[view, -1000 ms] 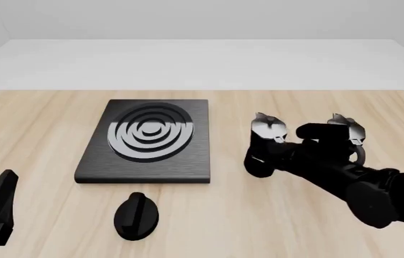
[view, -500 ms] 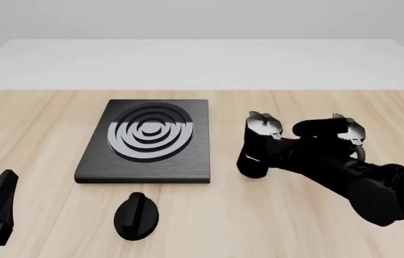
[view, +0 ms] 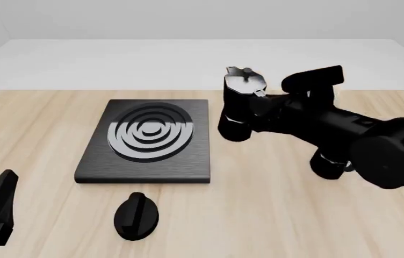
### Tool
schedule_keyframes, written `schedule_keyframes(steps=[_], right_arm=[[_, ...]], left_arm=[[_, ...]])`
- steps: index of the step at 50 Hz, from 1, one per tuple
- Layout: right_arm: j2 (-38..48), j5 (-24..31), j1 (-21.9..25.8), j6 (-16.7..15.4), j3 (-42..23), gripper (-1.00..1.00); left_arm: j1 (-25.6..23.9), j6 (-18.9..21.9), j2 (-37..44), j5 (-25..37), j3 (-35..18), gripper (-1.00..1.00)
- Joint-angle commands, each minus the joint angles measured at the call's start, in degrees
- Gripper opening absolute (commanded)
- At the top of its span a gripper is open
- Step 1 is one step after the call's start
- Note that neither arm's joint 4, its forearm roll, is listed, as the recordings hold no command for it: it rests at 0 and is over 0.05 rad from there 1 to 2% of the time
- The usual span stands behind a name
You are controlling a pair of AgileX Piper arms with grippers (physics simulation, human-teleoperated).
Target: Put both moka pots on the stove.
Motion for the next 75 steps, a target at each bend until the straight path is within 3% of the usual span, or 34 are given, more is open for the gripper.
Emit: schedule_keyframes(steps=[1, 23, 39, 57, 75], right_arm=[[-0.1, 4.2, 1.6, -2.1, -11.4, -1.0], [19.3, 9.7, 4.9, -5.6, -37.5, -1.0], [33.8, 14.0, 7.4, -5.2, -53.7, -1.0], [44.7, 17.5, 9.6, -3.6, -64.6, -1.0], [49.8, 18.1, 9.8, -2.8, -67.2, -1.0]], left_arm=[[0.0, 0.0, 0.0, 0.0, 0.0, 1.0], [0.0, 0.0, 0.0, 0.0, 0.0, 1.0], [0.0, 0.0, 0.0, 0.0, 0.0, 1.0], [0.0, 0.0, 0.0, 0.0, 0.0, 1.0], [0.0, 0.0, 0.0, 0.0, 0.0, 1.0]])
